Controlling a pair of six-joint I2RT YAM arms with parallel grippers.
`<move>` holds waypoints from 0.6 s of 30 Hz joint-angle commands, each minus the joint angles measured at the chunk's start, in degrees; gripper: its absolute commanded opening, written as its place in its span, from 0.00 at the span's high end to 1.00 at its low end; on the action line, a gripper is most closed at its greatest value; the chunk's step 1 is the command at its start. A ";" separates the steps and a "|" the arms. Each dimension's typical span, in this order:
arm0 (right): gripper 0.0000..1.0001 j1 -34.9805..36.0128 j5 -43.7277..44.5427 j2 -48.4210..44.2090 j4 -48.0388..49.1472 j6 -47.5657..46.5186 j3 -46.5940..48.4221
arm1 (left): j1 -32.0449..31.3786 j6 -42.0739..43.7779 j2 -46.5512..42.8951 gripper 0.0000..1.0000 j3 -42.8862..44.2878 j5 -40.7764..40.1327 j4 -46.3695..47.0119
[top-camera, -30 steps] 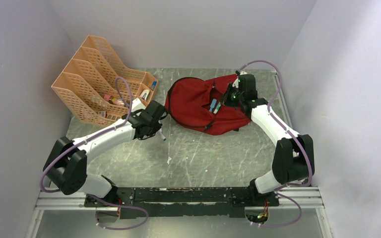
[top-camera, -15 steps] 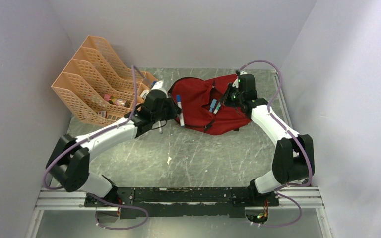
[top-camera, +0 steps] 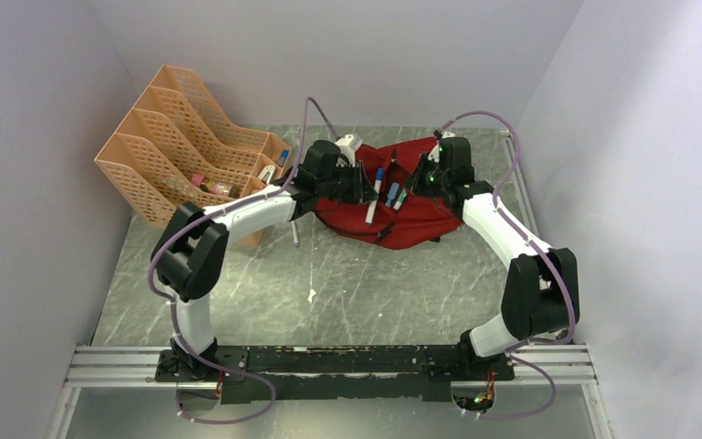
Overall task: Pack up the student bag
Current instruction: Place the stationery in the student bag.
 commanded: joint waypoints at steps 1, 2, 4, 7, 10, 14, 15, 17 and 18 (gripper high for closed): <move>1.00 0.41 -2.44 -1.03 -0.07 0.55 -0.54 | -0.26 2.70 3.22 0.95 7.36 4.16 -5.93; 1.00 0.44 -2.44 -1.04 -0.03 0.45 -0.48 | -0.26 2.92 4.06 0.95 8.51 3.95 -7.49; 1.00 0.37 -2.52 -0.96 -0.03 0.45 -0.46 | -0.26 2.84 5.06 0.95 9.86 4.11 -8.71; 1.00 0.39 -2.70 -0.87 -0.03 0.54 -0.39 | -0.25 2.69 7.25 0.95 12.21 4.92 -10.69; 1.00 0.37 -2.70 -0.95 -0.03 0.54 -0.38 | -0.48 2.79 9.33 0.95 14.74 5.14 -13.11; 1.00 0.36 -3.54 -1.03 0.31 0.21 -0.45 | -0.92 2.75 11.75 0.95 18.25 4.46 -15.86; 1.00 0.36 -3.98 -1.12 0.60 0.22 -0.56 | -0.96 2.68 12.52 0.95 19.39 3.74 -17.27; 1.00 0.36 -4.51 -1.29 0.85 0.29 -0.65 | -1.02 2.23 13.81 0.95 21.83 3.10 -19.02; 1.00 0.36 -4.54 -1.37 0.93 0.29 -0.77 | -1.02 1.95 14.41 0.95 22.67 3.01 -19.51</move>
